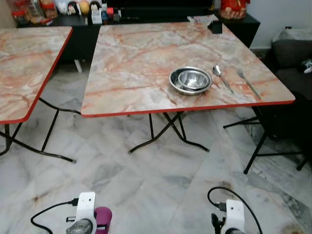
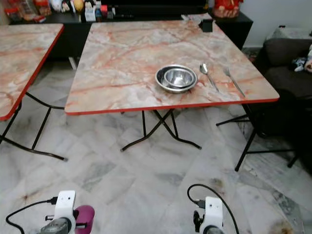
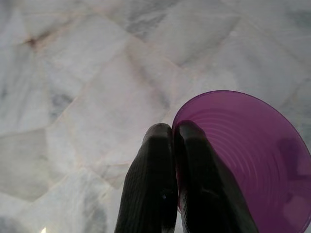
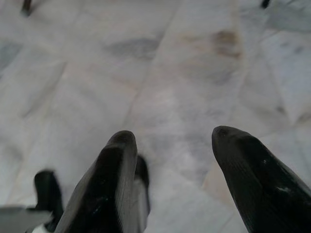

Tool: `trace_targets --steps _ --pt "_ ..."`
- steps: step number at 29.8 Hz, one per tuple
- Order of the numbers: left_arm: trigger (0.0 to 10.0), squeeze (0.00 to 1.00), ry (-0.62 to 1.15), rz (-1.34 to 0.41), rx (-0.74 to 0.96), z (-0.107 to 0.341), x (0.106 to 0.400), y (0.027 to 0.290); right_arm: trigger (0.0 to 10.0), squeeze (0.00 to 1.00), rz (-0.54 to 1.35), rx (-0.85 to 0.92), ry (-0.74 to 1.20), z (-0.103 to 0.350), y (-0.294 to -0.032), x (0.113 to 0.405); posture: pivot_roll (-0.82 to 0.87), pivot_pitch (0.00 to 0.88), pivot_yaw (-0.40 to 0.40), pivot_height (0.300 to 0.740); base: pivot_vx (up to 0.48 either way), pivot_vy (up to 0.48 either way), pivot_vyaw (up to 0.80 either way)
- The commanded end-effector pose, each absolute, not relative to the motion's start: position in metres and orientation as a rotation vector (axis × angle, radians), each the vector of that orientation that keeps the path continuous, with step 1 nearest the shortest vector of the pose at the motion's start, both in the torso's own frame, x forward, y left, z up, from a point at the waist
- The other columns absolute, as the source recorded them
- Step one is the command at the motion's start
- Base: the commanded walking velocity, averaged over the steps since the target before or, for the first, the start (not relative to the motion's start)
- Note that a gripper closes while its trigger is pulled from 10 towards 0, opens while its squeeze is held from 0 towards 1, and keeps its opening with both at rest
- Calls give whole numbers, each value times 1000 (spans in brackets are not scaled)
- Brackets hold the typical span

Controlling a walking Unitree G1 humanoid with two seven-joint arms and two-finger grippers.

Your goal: Setting the table

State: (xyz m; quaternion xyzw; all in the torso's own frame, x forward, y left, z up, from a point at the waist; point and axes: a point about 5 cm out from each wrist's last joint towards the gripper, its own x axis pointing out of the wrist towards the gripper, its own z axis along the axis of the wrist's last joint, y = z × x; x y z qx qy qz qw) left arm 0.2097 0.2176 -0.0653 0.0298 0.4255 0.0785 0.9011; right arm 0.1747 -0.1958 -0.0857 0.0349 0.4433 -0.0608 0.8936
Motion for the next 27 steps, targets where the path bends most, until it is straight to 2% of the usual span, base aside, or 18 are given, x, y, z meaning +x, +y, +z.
trace_targets --steps 1,4,15,20,27 --pt "10000 0 903 171 76 -67 206 222 10000 0 -111 62 916 -86 -194 175 -2 82 -1 740 349 0 494" --pt "10000 0 905 165 77 -67 206 222 10000 0 -110 61 916 -85 -194 176 -3 76 0 740 359 0 627" --pt "10000 0 905 151 84 -66 208 220 10000 0 -103 58 912 -85 -191 177 -6 89 -2 740 451 0 0" --pt "10000 0 910 150 85 -67 206 219 10000 0 -103 55 916 -86 -192 175 -3 96 -5 740 480 0 414" --pt "10000 0 912 150 86 -68 206 219 10000 0 -119 66 916 -86 -194 175 -4 99 -5 740 480 0 0"
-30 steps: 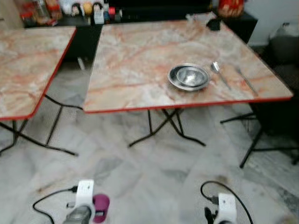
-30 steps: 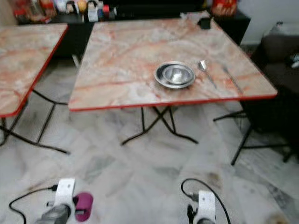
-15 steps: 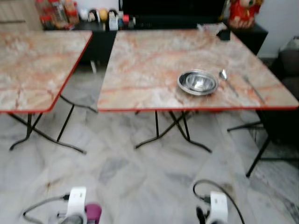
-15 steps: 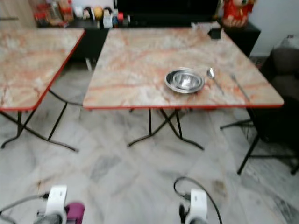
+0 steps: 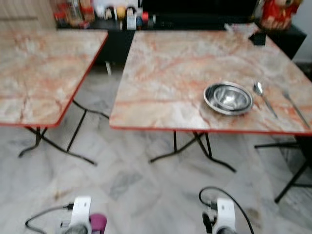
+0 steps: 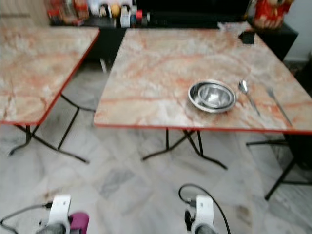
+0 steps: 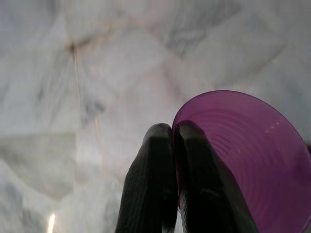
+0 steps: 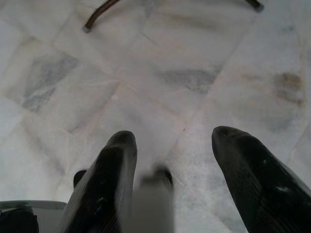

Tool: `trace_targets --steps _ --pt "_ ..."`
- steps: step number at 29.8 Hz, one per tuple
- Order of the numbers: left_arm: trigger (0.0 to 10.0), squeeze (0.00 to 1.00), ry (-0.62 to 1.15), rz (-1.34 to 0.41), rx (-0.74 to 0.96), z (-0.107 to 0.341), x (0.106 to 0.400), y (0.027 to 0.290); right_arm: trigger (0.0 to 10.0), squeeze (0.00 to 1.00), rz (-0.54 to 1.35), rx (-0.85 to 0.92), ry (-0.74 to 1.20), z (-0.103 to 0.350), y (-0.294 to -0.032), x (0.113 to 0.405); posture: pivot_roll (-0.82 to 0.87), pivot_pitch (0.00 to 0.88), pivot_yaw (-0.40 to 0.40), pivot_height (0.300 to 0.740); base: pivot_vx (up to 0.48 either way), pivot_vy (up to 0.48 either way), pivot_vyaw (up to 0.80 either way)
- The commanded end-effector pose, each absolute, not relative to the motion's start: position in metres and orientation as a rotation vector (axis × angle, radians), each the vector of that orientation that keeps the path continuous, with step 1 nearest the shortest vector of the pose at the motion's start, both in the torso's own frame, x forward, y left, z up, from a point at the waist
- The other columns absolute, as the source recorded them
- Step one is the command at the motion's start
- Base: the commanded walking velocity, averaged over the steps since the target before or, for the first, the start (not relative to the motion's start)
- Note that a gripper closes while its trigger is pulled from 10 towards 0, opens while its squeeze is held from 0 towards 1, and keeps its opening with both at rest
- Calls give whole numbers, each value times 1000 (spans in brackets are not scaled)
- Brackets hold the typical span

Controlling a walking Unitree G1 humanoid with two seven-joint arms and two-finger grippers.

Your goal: Setting the table

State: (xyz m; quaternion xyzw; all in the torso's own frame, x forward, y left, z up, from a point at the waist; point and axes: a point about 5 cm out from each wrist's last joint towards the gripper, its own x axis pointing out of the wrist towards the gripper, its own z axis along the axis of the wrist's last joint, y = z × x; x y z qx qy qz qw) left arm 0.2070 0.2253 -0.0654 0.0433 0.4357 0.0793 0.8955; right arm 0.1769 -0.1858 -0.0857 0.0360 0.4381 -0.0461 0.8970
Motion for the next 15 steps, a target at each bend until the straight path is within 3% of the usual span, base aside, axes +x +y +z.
trace_targets --steps 1,4,12,15 --pt "10000 0 912 150 87 -68 205 219 10000 0 -118 66 916 -86 -194 175 -5 104 -4 740 480 0 0" --pt "10000 0 913 149 88 -68 205 219 10000 0 -121 71 914 -85 -194 175 -5 103 -4 740 352 0 0" --pt "10000 0 906 126 105 -67 208 217 10000 0 -125 71 916 -86 -194 175 -9 115 -2 740 0 0 0" --pt "10000 0 906 124 108 -67 208 217 10000 0 -112 58 914 -85 -194 175 -8 116 -1 740 0 -292 0"
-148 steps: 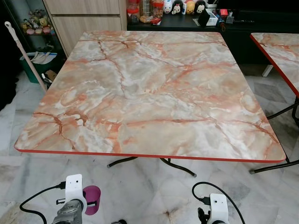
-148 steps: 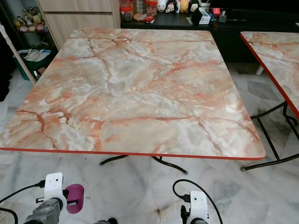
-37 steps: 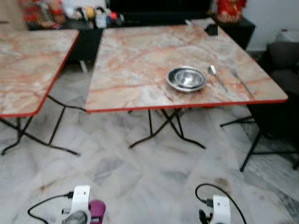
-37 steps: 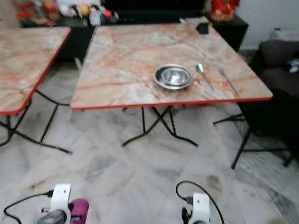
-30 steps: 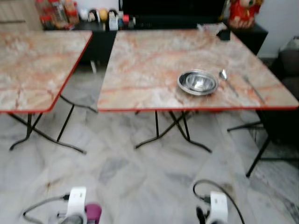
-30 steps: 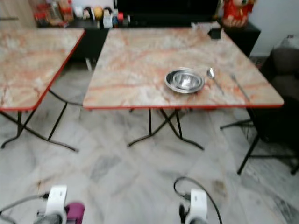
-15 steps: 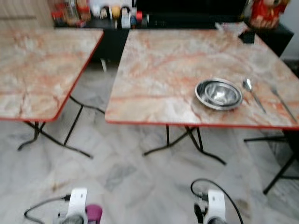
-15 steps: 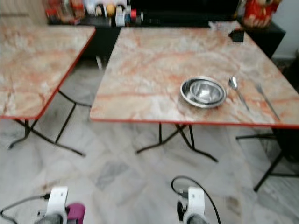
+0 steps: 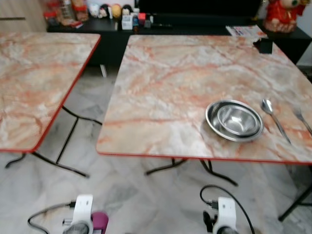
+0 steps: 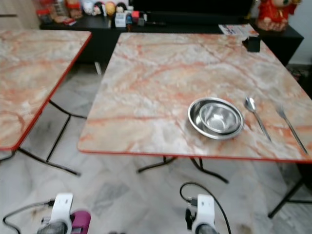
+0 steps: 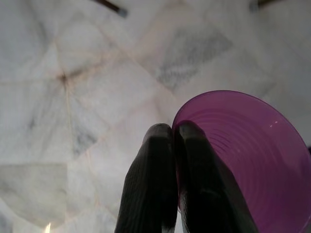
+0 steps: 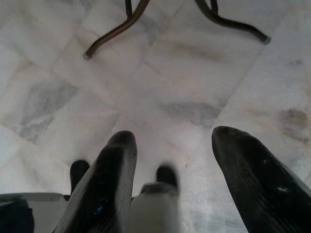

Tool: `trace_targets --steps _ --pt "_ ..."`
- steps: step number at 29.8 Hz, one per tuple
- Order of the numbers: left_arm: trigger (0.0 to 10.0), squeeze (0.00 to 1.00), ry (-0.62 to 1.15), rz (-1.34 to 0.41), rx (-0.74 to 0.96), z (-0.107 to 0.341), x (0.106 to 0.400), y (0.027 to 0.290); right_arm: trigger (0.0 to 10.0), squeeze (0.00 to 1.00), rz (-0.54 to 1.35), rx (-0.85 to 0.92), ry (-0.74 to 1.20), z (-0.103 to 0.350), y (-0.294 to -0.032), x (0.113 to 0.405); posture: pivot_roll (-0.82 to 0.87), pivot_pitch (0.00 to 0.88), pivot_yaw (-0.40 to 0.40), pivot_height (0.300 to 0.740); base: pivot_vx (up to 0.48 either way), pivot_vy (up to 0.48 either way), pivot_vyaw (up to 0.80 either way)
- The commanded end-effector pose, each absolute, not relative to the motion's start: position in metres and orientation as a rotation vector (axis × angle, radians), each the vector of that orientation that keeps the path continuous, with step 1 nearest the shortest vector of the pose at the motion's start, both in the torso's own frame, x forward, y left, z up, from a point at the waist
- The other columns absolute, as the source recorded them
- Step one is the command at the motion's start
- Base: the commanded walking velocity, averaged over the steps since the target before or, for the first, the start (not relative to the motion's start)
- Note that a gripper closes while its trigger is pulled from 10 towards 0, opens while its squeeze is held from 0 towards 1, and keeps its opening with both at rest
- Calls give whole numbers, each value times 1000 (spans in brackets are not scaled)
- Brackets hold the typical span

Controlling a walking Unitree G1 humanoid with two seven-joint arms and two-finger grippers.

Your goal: Setting the table

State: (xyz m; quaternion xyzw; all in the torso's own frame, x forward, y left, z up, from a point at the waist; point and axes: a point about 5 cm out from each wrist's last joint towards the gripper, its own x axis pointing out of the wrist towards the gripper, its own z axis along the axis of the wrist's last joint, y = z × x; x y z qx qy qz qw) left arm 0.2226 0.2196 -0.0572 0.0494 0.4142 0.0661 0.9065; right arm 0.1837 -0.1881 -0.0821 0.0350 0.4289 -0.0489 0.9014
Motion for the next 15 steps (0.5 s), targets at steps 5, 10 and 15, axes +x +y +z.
trace_targets --steps 5,10,15 --pt "10000 0 903 131 105 -66 209 218 10000 0 -112 59 910 -86 -192 175 -9 118 3 740 0 -469 0" --pt "10000 0 899 130 111 -65 210 219 10000 0 -116 64 911 -86 -192 175 -9 118 3 740 0 -469 0" --pt "10000 0 895 132 108 -65 210 220 10000 0 -122 67 914 -86 -192 175 -6 118 2 740 0 -469 0"
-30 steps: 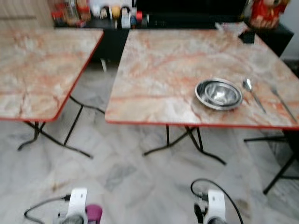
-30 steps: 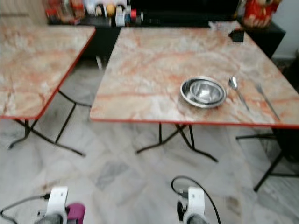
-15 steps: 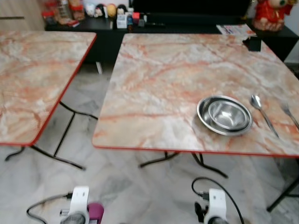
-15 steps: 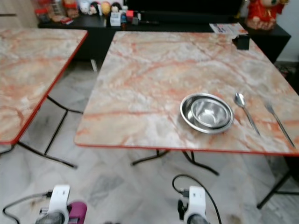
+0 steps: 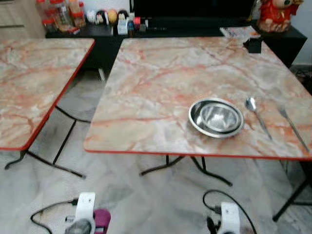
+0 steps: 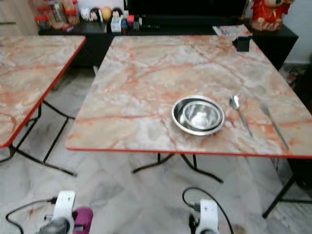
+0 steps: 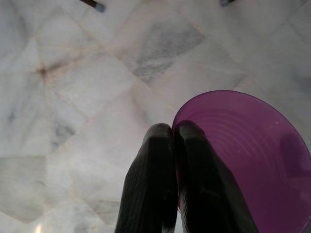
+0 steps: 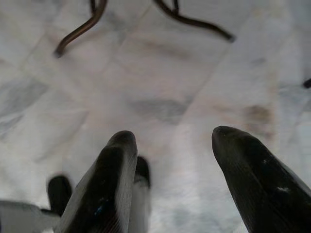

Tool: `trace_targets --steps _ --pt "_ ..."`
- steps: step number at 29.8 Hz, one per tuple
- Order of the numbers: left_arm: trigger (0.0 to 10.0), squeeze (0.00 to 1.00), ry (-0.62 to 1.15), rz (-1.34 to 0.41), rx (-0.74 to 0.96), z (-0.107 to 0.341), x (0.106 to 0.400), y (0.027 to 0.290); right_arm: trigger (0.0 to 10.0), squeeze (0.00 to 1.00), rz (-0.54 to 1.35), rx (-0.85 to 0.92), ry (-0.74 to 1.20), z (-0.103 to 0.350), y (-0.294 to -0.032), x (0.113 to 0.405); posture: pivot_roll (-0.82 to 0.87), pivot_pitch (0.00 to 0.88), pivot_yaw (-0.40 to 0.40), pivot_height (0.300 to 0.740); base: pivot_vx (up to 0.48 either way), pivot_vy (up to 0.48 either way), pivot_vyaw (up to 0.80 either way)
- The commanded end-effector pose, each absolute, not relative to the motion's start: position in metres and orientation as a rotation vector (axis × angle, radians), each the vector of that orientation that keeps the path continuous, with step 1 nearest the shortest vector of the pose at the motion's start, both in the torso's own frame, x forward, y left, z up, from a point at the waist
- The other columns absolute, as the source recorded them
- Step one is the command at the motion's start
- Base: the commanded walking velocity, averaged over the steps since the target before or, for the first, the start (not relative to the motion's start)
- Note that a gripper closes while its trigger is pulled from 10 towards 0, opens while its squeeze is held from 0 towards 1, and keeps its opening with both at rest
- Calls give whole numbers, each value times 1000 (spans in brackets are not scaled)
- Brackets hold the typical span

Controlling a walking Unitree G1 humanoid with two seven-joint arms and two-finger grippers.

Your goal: Setting the table

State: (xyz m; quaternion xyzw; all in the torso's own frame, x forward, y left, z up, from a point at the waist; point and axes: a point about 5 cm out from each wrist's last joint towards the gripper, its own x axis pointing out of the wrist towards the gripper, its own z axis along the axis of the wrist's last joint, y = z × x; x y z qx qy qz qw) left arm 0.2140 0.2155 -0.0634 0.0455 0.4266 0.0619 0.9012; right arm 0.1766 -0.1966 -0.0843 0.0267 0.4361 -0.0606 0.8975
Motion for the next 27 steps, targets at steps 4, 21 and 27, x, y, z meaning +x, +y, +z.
trace_targets --steps 4,21,27 --pt "10000 0 895 134 109 -65 210 220 10000 0 -122 65 912 -86 -192 175 -8 117 2 740 0 -464 0" --pt "10000 0 852 258 71 -59 212 236 10000 0 -114 57 912 -85 -194 176 8 121 -13 740 0 -206 0" --pt "10000 0 807 397 91 -51 213 259 10000 0 -110 54 913 -85 -194 176 12 121 -14 740 0 0 0"
